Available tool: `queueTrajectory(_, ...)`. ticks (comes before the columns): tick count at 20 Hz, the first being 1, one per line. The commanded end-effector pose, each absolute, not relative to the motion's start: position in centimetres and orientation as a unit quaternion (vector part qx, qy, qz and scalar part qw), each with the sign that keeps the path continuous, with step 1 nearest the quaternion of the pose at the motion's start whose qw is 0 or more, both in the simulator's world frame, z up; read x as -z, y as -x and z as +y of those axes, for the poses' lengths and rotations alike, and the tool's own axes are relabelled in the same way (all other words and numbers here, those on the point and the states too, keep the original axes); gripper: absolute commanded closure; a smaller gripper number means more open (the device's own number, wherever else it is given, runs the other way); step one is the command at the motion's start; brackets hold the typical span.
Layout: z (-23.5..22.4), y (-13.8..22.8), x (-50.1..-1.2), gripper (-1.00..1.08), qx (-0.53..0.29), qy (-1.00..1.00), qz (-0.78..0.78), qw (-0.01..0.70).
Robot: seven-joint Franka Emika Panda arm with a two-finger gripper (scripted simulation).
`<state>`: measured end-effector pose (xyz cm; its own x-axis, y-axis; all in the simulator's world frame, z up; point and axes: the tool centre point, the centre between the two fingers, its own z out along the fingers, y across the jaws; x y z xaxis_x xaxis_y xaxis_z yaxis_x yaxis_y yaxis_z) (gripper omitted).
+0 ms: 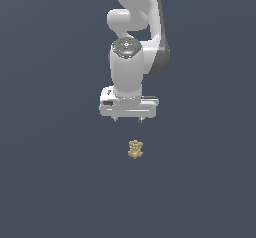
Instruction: Pick up the object and move it to a goal position.
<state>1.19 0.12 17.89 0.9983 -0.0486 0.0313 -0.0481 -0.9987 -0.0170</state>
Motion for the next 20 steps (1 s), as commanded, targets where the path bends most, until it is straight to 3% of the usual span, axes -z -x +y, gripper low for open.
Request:
queueTrajectory(1, 0.1, -1.2, -17.9, -0.92, 0.016, 1.000, 0.024, 0.008)
queueTrajectory(20, 1.2, -2.7, -17.8, -0.92, 0.021, 0.999, 0.031, 0.006)
